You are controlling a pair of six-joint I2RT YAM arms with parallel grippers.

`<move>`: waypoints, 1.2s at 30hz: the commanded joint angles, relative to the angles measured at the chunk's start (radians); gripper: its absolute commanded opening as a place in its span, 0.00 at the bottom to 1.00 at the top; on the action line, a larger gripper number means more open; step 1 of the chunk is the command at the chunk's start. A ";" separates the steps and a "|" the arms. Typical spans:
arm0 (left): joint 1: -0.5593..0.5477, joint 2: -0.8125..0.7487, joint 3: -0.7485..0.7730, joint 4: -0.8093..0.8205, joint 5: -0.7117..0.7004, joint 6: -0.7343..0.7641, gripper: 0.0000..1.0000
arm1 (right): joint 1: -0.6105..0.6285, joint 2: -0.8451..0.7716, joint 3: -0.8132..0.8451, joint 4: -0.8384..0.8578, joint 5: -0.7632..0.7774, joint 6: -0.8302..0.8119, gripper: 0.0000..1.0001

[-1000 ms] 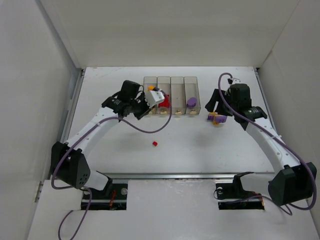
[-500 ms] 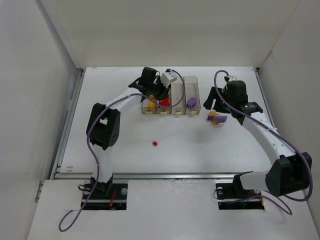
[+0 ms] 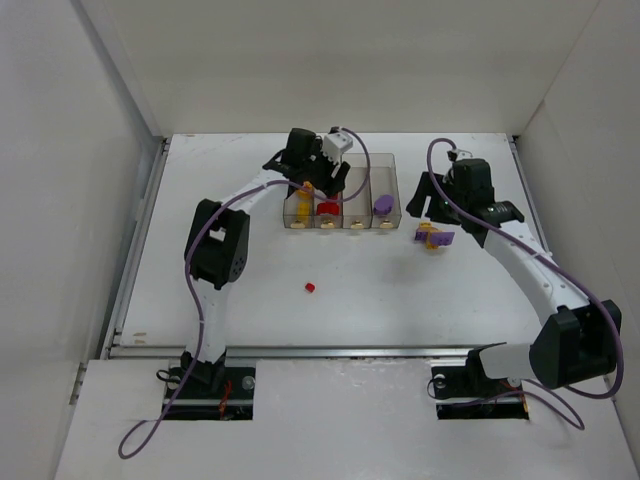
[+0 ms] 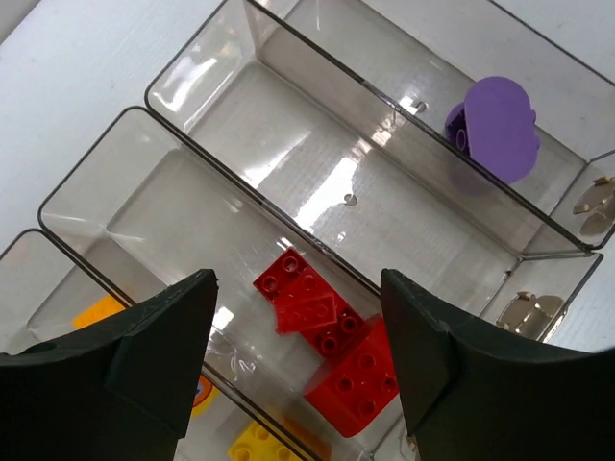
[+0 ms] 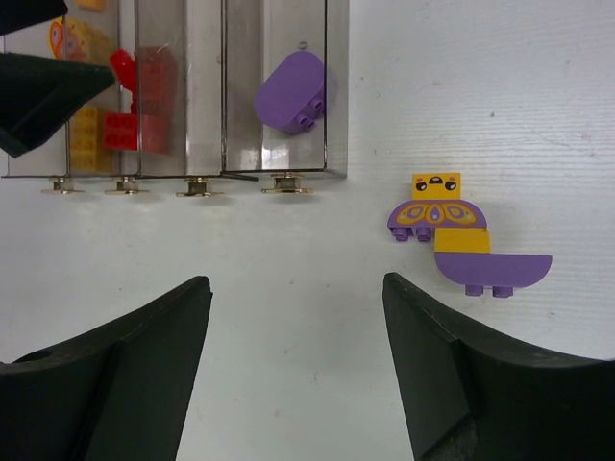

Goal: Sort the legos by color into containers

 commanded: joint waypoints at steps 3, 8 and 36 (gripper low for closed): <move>-0.009 -0.133 -0.064 0.033 -0.024 -0.004 0.68 | -0.004 -0.014 0.049 0.007 0.013 -0.004 0.78; -0.009 -0.205 -0.055 -0.020 -0.050 0.016 0.68 | -0.004 -0.042 0.058 -0.012 0.013 0.005 0.78; -0.107 -0.491 -0.628 -0.769 0.189 1.499 0.99 | 0.005 -0.172 -0.086 0.007 -0.017 0.014 0.78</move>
